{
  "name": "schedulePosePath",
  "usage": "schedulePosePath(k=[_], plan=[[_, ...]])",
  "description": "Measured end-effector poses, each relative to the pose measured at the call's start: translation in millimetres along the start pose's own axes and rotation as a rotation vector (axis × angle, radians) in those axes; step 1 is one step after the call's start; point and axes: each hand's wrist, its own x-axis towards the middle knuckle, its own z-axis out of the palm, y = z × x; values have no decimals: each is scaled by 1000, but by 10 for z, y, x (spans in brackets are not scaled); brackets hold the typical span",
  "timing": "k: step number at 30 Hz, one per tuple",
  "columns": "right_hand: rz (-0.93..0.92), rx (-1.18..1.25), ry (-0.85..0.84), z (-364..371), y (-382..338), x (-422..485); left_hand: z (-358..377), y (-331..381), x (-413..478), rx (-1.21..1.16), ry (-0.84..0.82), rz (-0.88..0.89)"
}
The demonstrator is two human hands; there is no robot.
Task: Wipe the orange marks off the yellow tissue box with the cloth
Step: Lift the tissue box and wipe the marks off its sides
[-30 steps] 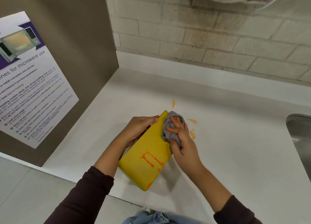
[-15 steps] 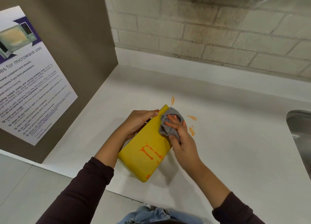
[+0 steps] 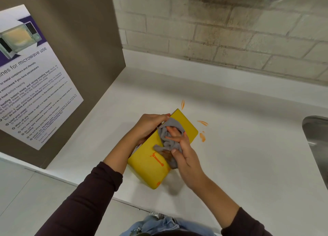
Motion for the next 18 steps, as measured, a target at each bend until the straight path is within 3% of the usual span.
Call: schedulePosePath(k=[7,13,15,18], plan=[[-314,-356,-355,-76,104,-128,3,9,-7,13,-14,-13],[-153,-268,-103,-105,84,25,-19,14,-2,10,20,-22],[-138,-257,-107,27,29,11,-19,41,-16,15,28,-19],[-236,-283,-242,166,-5,-80,-21,57,-26,54,46,-24]])
